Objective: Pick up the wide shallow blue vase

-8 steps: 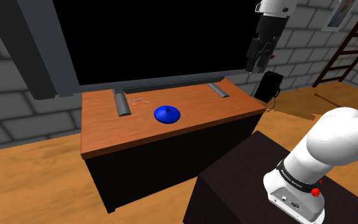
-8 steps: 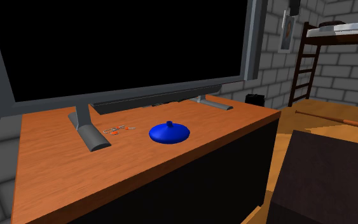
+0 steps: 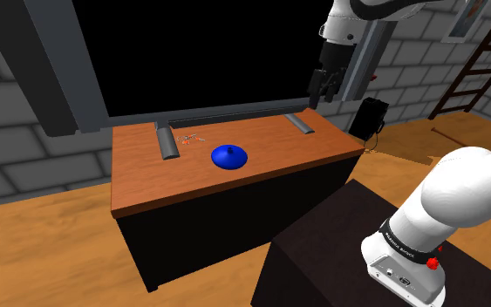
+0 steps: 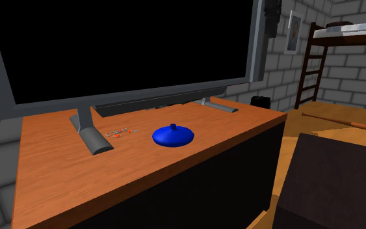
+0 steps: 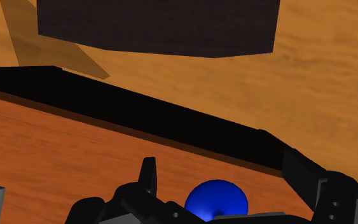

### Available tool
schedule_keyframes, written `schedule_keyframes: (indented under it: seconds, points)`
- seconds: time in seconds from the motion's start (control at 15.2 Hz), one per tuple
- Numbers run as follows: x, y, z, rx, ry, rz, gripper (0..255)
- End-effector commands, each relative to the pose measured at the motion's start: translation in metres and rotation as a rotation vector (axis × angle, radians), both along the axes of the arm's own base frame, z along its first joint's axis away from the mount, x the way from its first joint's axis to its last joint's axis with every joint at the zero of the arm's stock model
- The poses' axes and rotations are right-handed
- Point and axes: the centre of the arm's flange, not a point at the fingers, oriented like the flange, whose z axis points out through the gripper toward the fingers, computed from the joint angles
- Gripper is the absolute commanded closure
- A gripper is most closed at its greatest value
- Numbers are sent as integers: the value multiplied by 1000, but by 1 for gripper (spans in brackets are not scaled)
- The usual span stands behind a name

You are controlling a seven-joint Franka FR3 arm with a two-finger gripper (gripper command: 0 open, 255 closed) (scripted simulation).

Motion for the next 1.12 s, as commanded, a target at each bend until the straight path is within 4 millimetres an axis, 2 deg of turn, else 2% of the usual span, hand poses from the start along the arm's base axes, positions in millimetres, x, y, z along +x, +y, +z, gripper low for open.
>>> schedule_keyframes:
  seconds: [0.0,1.06]
  points:
    - [15,5,-17,3,-5,12,0]
    - [165,56,-153,24,-24,104,0]
